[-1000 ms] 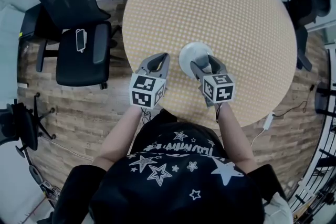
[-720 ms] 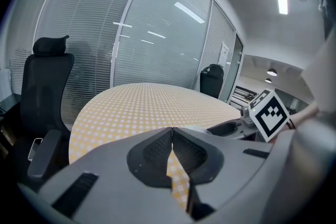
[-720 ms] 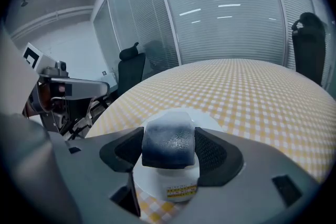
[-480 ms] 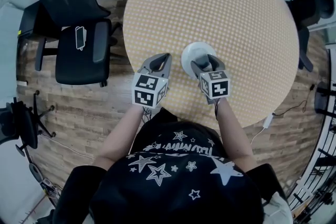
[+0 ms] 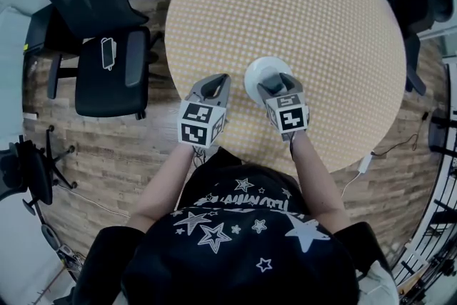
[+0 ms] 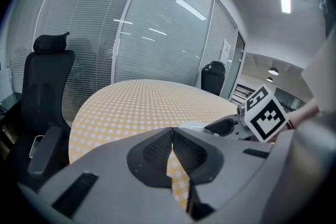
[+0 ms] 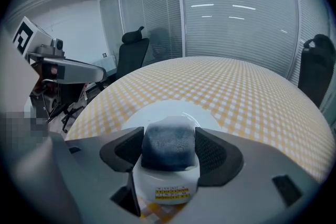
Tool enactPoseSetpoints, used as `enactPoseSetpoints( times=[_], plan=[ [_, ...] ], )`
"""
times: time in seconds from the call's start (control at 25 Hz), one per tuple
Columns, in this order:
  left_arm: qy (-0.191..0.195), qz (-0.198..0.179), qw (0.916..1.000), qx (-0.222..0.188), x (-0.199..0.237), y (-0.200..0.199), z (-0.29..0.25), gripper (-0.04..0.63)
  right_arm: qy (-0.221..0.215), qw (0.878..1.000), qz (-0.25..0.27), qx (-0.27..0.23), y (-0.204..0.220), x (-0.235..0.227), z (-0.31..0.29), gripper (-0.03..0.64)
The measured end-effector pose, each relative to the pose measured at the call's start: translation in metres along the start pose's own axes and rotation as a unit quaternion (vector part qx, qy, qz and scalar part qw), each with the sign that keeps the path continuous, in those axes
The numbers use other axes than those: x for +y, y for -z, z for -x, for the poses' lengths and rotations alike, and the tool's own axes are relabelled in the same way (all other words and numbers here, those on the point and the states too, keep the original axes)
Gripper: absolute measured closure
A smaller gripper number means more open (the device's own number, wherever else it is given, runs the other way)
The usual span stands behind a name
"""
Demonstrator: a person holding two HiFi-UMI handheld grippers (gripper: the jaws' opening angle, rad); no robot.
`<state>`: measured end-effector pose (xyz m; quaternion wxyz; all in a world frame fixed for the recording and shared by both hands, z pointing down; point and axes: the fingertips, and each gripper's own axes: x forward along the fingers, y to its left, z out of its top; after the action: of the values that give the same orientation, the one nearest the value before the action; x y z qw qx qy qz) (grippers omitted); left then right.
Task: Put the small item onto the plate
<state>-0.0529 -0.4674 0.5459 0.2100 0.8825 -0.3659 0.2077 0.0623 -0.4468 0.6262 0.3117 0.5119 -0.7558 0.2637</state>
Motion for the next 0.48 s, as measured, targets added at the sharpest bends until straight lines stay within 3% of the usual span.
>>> enactPoseSetpoints(
  times=[0.48],
  plan=[
    [-0.007, -0.002, 0.9999, -0.007, -0.012, -0.002, 0.008, 0.586, 0.0, 0.999, 0.017, -0.027, -0.004, 0.001, 0.003, 0.305]
  ],
)
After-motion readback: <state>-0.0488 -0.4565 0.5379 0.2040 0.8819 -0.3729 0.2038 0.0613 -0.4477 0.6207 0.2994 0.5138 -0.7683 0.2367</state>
